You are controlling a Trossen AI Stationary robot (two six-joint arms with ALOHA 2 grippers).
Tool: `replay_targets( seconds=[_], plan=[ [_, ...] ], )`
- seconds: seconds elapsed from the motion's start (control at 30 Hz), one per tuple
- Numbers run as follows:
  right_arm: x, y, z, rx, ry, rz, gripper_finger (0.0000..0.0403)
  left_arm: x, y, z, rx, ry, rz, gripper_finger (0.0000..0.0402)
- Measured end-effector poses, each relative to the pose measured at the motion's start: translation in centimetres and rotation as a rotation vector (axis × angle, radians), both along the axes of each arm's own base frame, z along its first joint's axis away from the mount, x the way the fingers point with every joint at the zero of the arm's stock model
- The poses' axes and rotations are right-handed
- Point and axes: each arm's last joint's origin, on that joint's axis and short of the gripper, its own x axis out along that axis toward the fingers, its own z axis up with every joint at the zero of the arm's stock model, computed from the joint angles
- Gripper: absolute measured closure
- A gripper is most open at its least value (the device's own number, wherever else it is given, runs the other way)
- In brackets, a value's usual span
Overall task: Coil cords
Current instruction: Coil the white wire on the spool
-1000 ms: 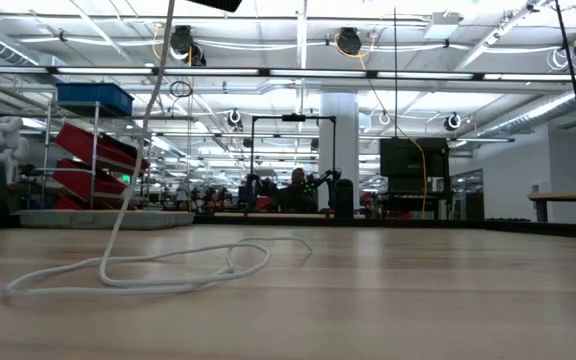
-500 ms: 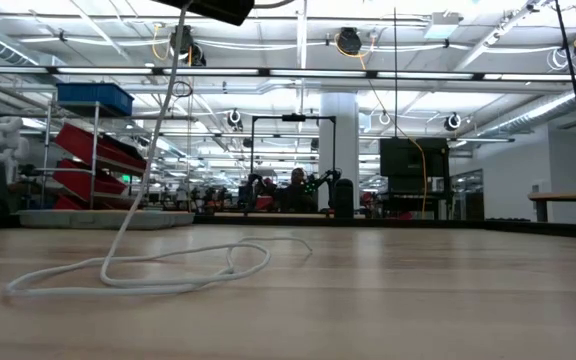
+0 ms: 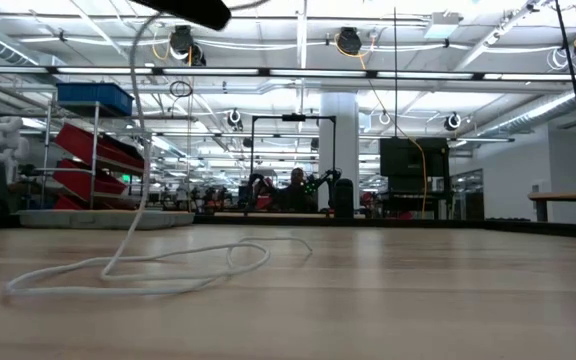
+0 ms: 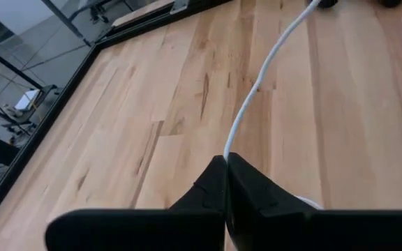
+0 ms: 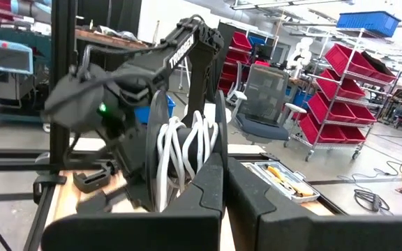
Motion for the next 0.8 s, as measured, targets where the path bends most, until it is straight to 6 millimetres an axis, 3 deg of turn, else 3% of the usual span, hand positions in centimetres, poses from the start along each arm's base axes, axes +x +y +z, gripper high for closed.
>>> replay_targets(
  seconds=[0.3,0.53,0.8],
  plan=[
    [0.0,0.0,-0.4,0.009,0.009,0.002,0.0403,-2.5,0.6,1.9,-0.004,0.000,0.056,0.0398],
    [-0.1,0.1,-0.4,0.027,0.002,0.005,0.0403,-4.7,2.3,1.3,-0.028,0.064,0.220,0.0399],
    [-0.1,0.2,-0.4,0.025,0.003,0.007,0.0403,-6.2,2.3,1.4,-0.041,0.057,0.267,0.0400]
  ],
)
